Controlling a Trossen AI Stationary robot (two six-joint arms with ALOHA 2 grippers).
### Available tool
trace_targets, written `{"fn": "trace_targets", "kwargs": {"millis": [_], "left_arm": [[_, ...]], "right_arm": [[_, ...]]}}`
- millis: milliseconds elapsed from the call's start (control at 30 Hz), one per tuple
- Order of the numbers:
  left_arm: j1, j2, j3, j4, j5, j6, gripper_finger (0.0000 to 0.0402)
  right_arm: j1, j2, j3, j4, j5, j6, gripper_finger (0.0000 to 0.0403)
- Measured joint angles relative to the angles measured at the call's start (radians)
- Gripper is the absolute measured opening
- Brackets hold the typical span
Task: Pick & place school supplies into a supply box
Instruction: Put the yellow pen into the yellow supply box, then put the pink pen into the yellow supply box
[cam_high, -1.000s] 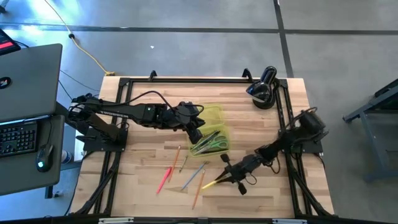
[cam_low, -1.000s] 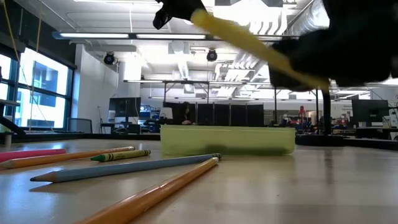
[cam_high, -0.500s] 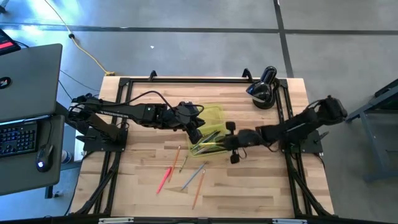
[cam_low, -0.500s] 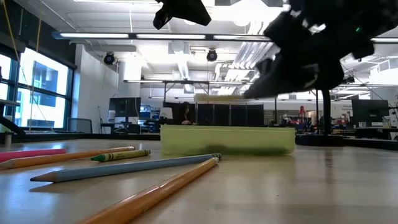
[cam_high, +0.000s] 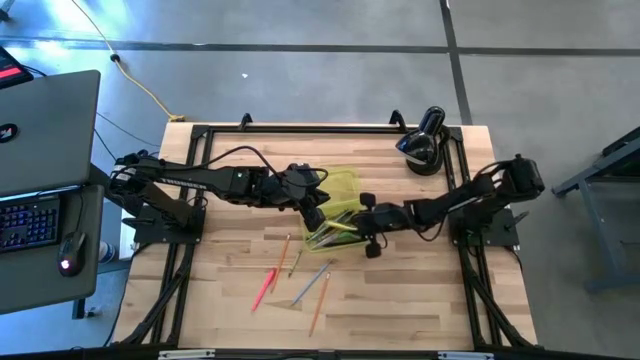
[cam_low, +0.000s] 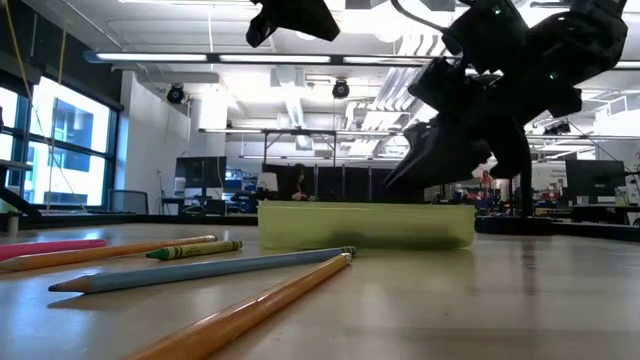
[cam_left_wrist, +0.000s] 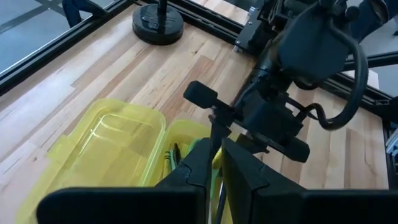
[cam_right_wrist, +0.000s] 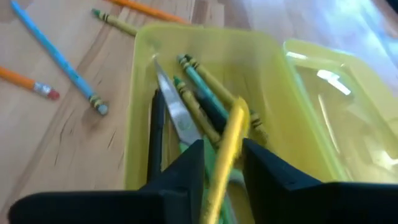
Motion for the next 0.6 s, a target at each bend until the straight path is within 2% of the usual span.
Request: {"fn": "trace_targets", "kwargs": {"millis": [67,133,300,400,467,600], "left_arm": [[0.0,0.0,0.0,0.0,0.002,0.0,0.0067],[0.0,0.0,0.0,-0.016,0.047,-0.006,0.0067],[-0.002,-0.001,0.0,-0.115,0.28,-0.106,0.0067],[-0.016,-0.001,0.0,-0.235,0.38,-0.132,0.0067],[-0.041,-0.001,0.0,-0.313,0.381,-0.178,0.0067],[-0.137,-0.001,0.0,-0.403,0.266,-0.326,0.0067]], "right_arm": [[0.0,0.0,0.0,0.016,0.0,0.0,0.0098],[0.0,0.0,0.0,0.036,0.0,0.002,0.0106],[0.017,-0.001,0.0,0.093,0.0,0.005,0.0108],[0.038,-0.005,0.0,0.123,0.0,0.002,0.0104],[0.052,-0.005,0.0,0.138,0.0,0.0,0.0103],[0.085,-0.005,0.0,0.148,0.012,-0.032,0.0103]]}}
